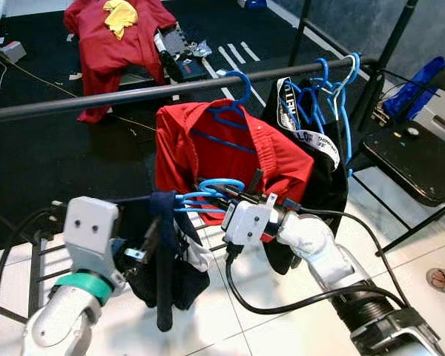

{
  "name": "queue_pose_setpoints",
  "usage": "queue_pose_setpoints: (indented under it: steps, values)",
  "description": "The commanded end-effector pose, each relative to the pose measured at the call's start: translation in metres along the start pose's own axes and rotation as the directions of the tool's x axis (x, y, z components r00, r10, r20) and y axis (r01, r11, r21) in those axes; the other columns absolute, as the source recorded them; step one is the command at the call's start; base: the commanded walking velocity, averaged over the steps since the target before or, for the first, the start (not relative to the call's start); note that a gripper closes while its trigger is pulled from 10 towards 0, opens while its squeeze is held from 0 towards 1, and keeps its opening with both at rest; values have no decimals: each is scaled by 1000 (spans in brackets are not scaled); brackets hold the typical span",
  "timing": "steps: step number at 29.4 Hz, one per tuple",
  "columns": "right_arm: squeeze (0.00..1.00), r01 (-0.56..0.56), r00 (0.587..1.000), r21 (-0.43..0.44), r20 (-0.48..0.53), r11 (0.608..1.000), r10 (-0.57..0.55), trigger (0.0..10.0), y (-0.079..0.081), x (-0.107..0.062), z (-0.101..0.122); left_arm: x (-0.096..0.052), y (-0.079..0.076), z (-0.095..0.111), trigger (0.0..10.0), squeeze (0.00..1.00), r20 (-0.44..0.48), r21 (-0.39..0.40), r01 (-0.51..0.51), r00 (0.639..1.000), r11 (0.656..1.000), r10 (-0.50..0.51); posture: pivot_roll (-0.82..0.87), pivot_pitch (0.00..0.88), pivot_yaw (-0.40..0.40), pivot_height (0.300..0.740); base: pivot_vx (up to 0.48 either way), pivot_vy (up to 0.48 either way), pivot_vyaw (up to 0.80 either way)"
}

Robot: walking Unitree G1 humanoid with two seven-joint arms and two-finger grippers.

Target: Hang hanger

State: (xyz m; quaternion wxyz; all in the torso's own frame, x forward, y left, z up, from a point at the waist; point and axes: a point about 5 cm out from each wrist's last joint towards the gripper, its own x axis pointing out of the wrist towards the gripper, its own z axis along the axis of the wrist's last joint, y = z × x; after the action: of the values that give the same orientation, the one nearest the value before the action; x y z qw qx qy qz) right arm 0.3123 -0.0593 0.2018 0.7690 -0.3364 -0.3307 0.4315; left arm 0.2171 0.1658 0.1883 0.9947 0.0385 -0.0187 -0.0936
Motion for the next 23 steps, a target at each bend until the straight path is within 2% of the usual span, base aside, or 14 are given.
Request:
queue_pose_setpoints:
  steps: [1, 9, 10, 11, 12, 17, 19, 21, 22, 23]
  values:
    - [0, 21, 999, 5, 35, 1000, -21, 0, -3, 2, 6, 1, -2, -5, 10000, 1000, -34, -1, 5, 999, 1000, -5, 6, 145, 52, 740, 0, 0, 0]
    - [0, 33, 999, -8, 36, 999, -33, 0, -10, 5, 5, -5, 0, -6, 10000, 1000, -86, -39, 21, 996, 999, -25, 12, 145, 51, 740, 0, 0, 0]
    - [0, 36, 999, -7, 39, 999, -35, 0, -11, 6, 6, -3, -1, -8, 10000, 86, -100, -56, 11, 995, 998, -17, 14, 143, 50, 740, 0, 0, 0]
    - [0, 36, 999, -7, 39, 999, -35, 0, -11, 6, 6, -3, -1, -8, 10000, 86, -100, -56, 11, 995, 998, -17, 14, 143, 50, 740, 0, 0, 0]
    - [0, 38, 998, -6, 43, 999, -37, 0, -11, 7, 7, -2, -3, -10, 10000, 0, -110, -69, 3, 994, 998, -11, 13, 143, 50, 740, 0, 0, 0]
    - [0, 39, 998, -2, 55, 999, -38, 0, -12, 10, 9, 3, -9, -12, 10000, 0, -120, -92, -16, 993, 996, 5, 11, 141, 49, 740, 0, 0, 0]
    - [0, 37, 998, 1, 59, 999, -37, 0, -11, 11, 10, 8, -10, -12, 10000, 0, -118, -93, -41, 993, 995, 30, 9, 139, 49, 740, 0, 0, 0]
    - [0, 32, 997, 8, 66, 999, -32, 0, -9, 12, 12, 17, -11, -13, 10000, 0, -121, -94, -111, 988, 989, 99, 6, 136, 50, 740, 0, 0, 0]
    - [0, 29, 997, 11, 67, 1000, -30, 0, -7, 11, 12, 21, -8, -13, 5412, 0, -122, -87, -160, 981, 983, 149, 3, 134, 50, 740, 0, 0, 0]
    - [0, 29, 997, 11, 67, 1000, -30, 0, -7, 11, 12, 21, -8, -13, 5412, 0, -122, -87, -160, 981, 983, 149, 3, 134, 50, 740, 0, 0, 0]
